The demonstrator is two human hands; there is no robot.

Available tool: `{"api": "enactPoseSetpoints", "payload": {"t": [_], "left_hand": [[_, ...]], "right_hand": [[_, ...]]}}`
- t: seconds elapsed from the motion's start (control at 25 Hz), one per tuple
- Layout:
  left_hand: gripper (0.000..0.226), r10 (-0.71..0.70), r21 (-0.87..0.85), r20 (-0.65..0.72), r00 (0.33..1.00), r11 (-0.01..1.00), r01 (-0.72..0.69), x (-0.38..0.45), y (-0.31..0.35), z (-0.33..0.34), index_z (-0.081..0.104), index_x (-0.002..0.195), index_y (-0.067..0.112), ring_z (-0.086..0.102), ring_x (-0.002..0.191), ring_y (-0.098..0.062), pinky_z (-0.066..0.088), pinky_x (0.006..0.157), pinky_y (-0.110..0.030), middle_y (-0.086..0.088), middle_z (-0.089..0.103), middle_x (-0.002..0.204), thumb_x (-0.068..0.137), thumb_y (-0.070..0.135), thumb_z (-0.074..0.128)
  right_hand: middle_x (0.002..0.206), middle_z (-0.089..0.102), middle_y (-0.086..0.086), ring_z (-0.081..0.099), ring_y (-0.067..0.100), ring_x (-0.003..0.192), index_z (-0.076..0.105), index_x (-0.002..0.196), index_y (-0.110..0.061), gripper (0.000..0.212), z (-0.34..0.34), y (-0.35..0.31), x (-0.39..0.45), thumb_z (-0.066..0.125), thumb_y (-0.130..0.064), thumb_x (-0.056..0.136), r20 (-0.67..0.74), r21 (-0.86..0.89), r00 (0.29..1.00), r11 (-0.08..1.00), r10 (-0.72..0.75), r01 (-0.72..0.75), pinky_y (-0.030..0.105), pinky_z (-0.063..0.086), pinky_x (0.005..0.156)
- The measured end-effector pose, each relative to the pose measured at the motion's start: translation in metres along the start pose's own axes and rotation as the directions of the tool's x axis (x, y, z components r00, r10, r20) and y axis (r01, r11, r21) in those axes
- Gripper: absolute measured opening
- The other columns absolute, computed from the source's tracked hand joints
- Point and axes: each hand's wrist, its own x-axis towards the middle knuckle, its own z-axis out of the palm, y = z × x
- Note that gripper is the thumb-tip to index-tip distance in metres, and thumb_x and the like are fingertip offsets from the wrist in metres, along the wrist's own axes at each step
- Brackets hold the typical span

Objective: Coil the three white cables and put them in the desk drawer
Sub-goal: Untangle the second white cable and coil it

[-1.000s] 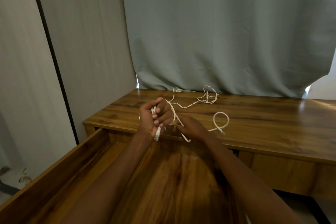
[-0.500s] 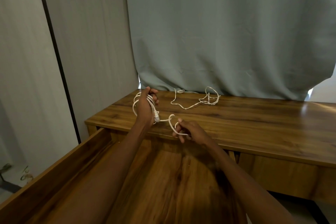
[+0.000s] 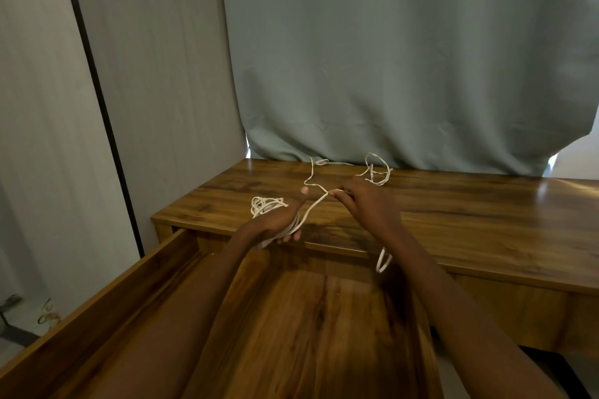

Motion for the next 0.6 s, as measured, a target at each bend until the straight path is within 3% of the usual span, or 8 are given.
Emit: {"api": "enactPoseSetpoints", "payload": {"t": [0.04,0.12,0.24,0.28,0.36,0.48,0.6], "left_hand": [[0.093,-0.036,0.005,0.161,0.986,0.999,0.036,-0.005,0.003,-0.001,0.055,0.054,0.013,0.040,0.043,-0.014,0.033,0.045,-0.024,-0.004,0.046,0.049,0.076,0.095,0.017],[0.073,-0.010,-0.068,0.466,0.885,0.997,0.047,-0.010,0.006,-0.003,0.046,0.058,0.015,0.033,0.041,-0.011,0.026,0.043,-0.023,0.001,0.040,0.047,0.088,0.081,0.035],[0.052,0.287,-0.465,0.705,0.649,0.878,0.116,-0.008,0.001,-0.003,0.034,0.055,0.012,0.026,0.034,-0.009,0.021,0.037,-0.020,0.002,0.032,0.041,0.099,0.032,0.053],[0.051,0.402,-0.591,0.704,0.585,0.788,0.170,-0.008,0.001,-0.002,0.034,0.053,0.012,0.024,0.032,-0.009,0.020,0.035,-0.020,0.001,0.029,0.038,0.099,0.022,0.052],[0.051,0.595,-0.780,0.598,0.536,0.585,0.222,-0.009,0.006,-0.003,0.036,0.048,0.015,0.020,0.029,-0.009,0.016,0.034,-0.018,0.001,0.025,0.035,0.096,0.015,0.050],[0.050,0.739,-0.950,0.303,0.602,0.282,0.132,-0.011,0.016,-0.002,0.033,0.044,0.018,0.018,0.027,-0.009,0.013,0.035,-0.015,0.003,0.024,0.032,0.091,0.016,0.049],[0.045,0.697,-0.997,0.000,0.717,0.059,-0.058,-0.005,0.021,-0.001,0.036,0.043,0.019,0.024,0.029,-0.010,0.017,0.035,-0.019,0.003,0.030,0.033,0.087,0.019,0.042]], "right_hand": [[0.086,0.066,-0.008,0.063,0.014,0.071,0.071,0.094,-0.027,0.027,0.000,0.004,0.003,0.055,-0.048,0.099,0.007,-0.068,0.995,0.993,-0.100,0.101,0.027,0.035,0.052],[0.090,0.067,-0.005,0.066,0.019,0.072,0.072,0.099,-0.025,0.034,0.000,0.009,0.010,0.045,-0.048,0.101,0.052,-0.136,0.963,0.953,-0.266,0.270,0.025,0.028,0.053],[0.093,0.066,-0.001,0.064,0.022,0.075,0.070,0.114,-0.027,0.037,0.010,0.012,0.015,0.040,-0.043,0.102,0.108,-0.096,0.917,0.914,-0.384,0.395,0.028,0.036,0.052],[0.100,0.068,-0.002,0.064,0.021,0.079,0.067,0.123,-0.031,0.033,0.013,0.011,0.013,0.043,-0.040,0.103,0.134,-0.071,0.914,0.916,-0.383,0.394,0.029,0.041,0.055],[0.115,0.071,-0.003,0.066,0.021,0.089,0.059,0.135,-0.037,0.034,0.020,0.003,0.005,0.050,-0.033,0.102,0.207,0.018,0.920,0.942,-0.332,0.336,0.031,0.045,0.064],[0.126,0.068,0.007,0.065,0.027,0.106,0.051,0.142,-0.030,0.040,0.036,-0.014,-0.007,0.051,-0.026,0.102,0.389,0.112,0.897,0.977,-0.209,0.179,0.034,0.048,0.078],[0.124,0.069,0.010,0.065,0.030,0.106,0.051,0.139,-0.028,0.035,0.046,-0.027,-0.016,0.045,-0.029,0.104,0.490,0.232,0.869,0.971,-0.065,-0.058,0.038,0.050,0.082]]}}
